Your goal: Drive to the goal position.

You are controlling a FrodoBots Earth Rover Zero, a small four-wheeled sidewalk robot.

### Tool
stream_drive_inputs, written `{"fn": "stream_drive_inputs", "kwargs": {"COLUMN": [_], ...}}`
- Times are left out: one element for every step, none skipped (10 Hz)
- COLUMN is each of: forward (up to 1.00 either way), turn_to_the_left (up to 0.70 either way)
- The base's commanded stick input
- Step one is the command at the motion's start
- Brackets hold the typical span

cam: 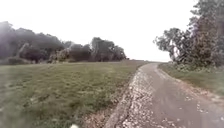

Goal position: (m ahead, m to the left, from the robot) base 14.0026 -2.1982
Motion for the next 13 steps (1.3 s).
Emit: {"fn": "stream_drive_inputs", "kwargs": {"forward": [0.7,0.7,0.7,0.7,0.7,0.7,0.7,0.7,0.7,0.7,0.7,0.7,0.7], "turn_to_the_left": [0.0,0.0,0.0,-0.11,-0.06,-0.02,0.0,0.0,0.0,-0.01,-0.05,-0.34,-0.34]}}
